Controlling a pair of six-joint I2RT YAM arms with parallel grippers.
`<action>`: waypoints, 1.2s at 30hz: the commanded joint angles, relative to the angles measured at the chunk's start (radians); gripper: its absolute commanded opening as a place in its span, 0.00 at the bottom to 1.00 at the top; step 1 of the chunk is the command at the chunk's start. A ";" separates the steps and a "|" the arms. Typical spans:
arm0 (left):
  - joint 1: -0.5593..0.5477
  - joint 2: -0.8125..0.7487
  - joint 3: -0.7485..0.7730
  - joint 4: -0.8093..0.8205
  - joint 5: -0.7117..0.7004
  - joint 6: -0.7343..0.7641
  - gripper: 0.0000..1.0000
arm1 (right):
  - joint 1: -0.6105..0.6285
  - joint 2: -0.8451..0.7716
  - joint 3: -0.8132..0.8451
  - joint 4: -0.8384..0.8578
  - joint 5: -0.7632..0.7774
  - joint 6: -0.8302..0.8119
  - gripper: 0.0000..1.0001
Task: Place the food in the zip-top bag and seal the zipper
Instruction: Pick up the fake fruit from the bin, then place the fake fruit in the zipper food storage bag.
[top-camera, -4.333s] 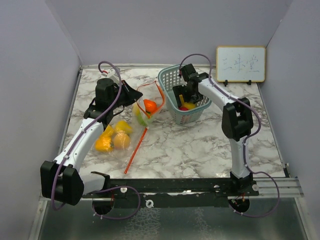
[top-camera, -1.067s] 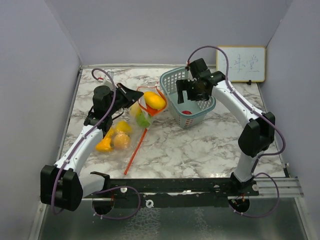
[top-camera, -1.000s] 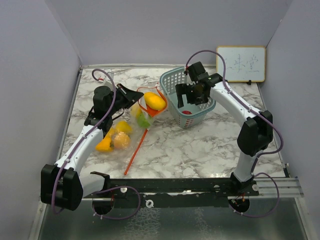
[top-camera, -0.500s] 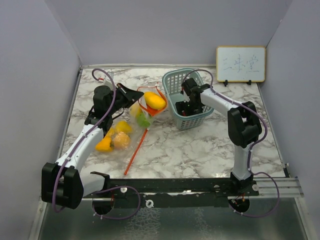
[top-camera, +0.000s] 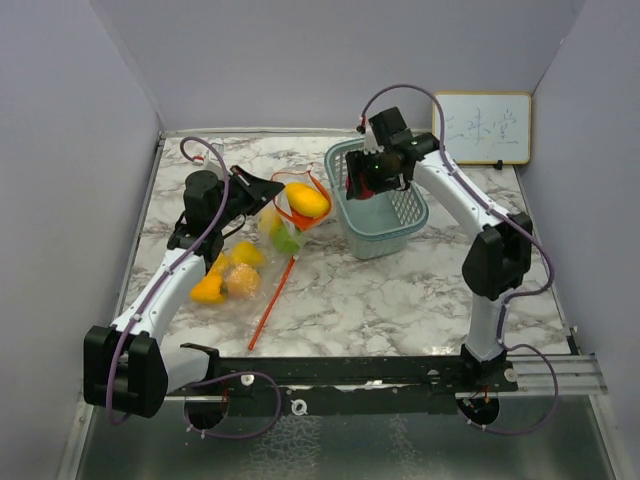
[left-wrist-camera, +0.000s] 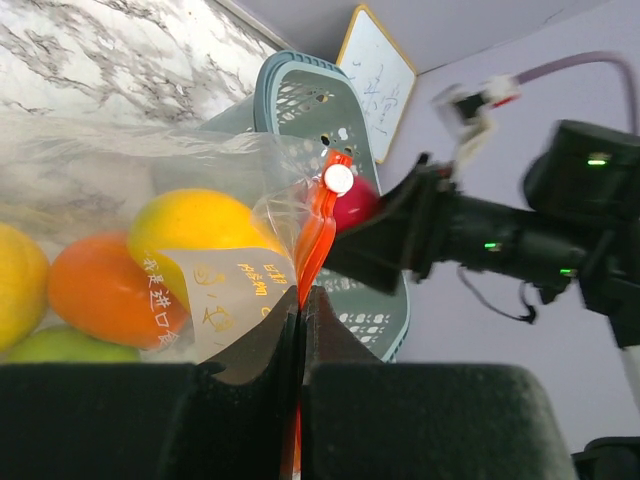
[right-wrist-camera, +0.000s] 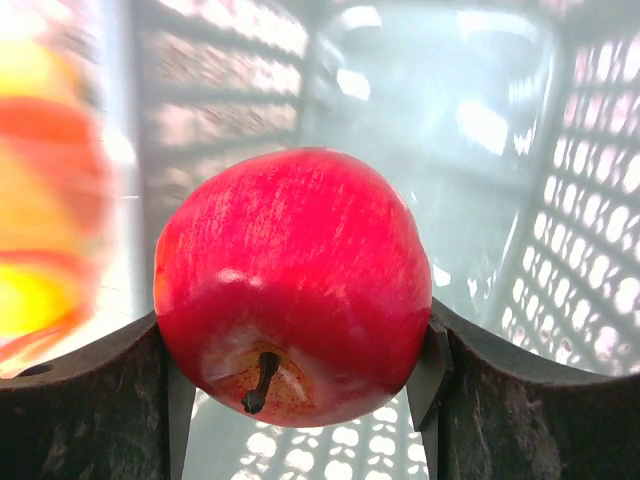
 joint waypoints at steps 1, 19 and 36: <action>0.009 -0.012 0.015 0.027 0.036 0.009 0.00 | 0.005 -0.158 0.073 0.139 -0.237 -0.040 0.29; 0.009 -0.030 0.028 0.060 0.075 -0.028 0.00 | 0.055 -0.281 -0.377 0.957 -0.955 0.406 0.29; 0.009 -0.043 0.061 0.104 0.125 -0.069 0.00 | 0.207 -0.180 -0.280 0.515 -0.436 0.100 0.24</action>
